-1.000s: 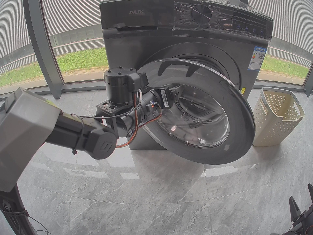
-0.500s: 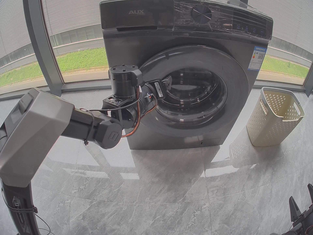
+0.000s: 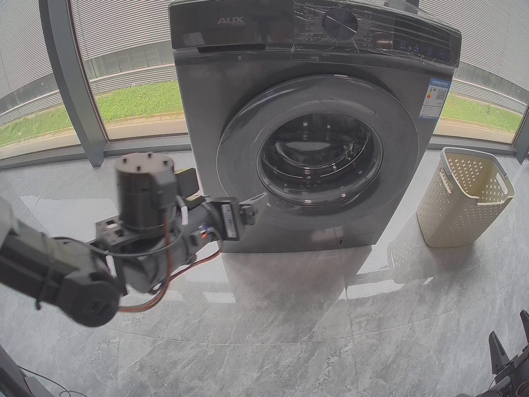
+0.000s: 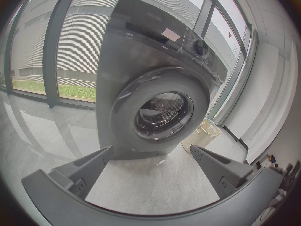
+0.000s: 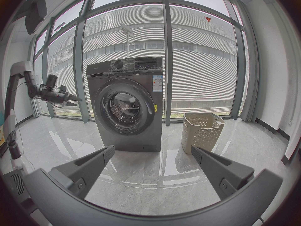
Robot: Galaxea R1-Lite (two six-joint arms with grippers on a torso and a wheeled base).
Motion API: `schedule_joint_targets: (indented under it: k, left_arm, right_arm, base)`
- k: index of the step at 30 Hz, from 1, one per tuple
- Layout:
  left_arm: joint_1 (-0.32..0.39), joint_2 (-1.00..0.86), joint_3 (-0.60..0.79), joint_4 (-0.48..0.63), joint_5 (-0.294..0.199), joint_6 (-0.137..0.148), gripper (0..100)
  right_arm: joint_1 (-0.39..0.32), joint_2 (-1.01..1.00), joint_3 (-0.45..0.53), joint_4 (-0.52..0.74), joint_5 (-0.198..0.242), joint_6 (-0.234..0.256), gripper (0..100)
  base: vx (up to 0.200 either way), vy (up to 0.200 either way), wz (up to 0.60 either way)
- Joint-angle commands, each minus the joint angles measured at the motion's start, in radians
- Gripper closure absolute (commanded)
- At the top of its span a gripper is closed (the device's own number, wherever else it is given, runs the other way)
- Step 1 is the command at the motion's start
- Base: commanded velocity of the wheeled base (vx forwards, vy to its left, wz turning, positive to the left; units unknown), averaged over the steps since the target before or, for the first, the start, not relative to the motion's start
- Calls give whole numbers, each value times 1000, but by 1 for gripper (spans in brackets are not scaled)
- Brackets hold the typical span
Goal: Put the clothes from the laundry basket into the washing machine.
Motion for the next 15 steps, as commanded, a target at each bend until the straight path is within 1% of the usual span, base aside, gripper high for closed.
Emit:
schedule_joint_targets:
  k: [1,2,3,4,5,7,8,9,10,11,15]
  left_arm:
    - [-21,-590,488,20,-14,73,0]
    - [-11,-627,529,21,-17,81,0]
    - [8,-678,580,23,-18,94,0]
    - [14,-691,592,25,-18,99,0]
    - [58,-774,659,26,-23,121,0]
    - [109,-869,710,35,-38,131,0]
    - [109,-869,710,35,-38,131,0]
    - [150,-946,739,63,-44,131,0]
    - [152,-951,742,68,-44,131,0]
    - [186,-1017,770,123,-44,136,0]
    - [270,-1176,817,241,-52,179,0]
  right_arm:
    - [1,-1,18,-1,1,0,0]
    - [0,-1,18,-1,1,0,0]
    - [0,-1,18,-1,1,0,0]
    - [1,-1,18,-1,1,0,0]
    - [0,-1,18,-1,1,0,0]
    - [0,-1,18,-1,1,0,0]
    - [0,-1,18,-1,1,0,0]
    - [1,-1,18,-1,1,0,0]
    - [1,-1,18,-1,1,0,0]
    - [0,-1,18,-1,1,0,0]
    - [1,-1,18,-1,1,0,0]
  base:
    - [0,0,0]
    - [0,0,0]
    - [0,0,0]
    - [0,0,0]
    - [0,0,0]
    - [0,0,0]
    - [0,0,0]
    - [0,0,0]
    - [0,0,0]
    - [0,0,0]
    - [0,0,0]
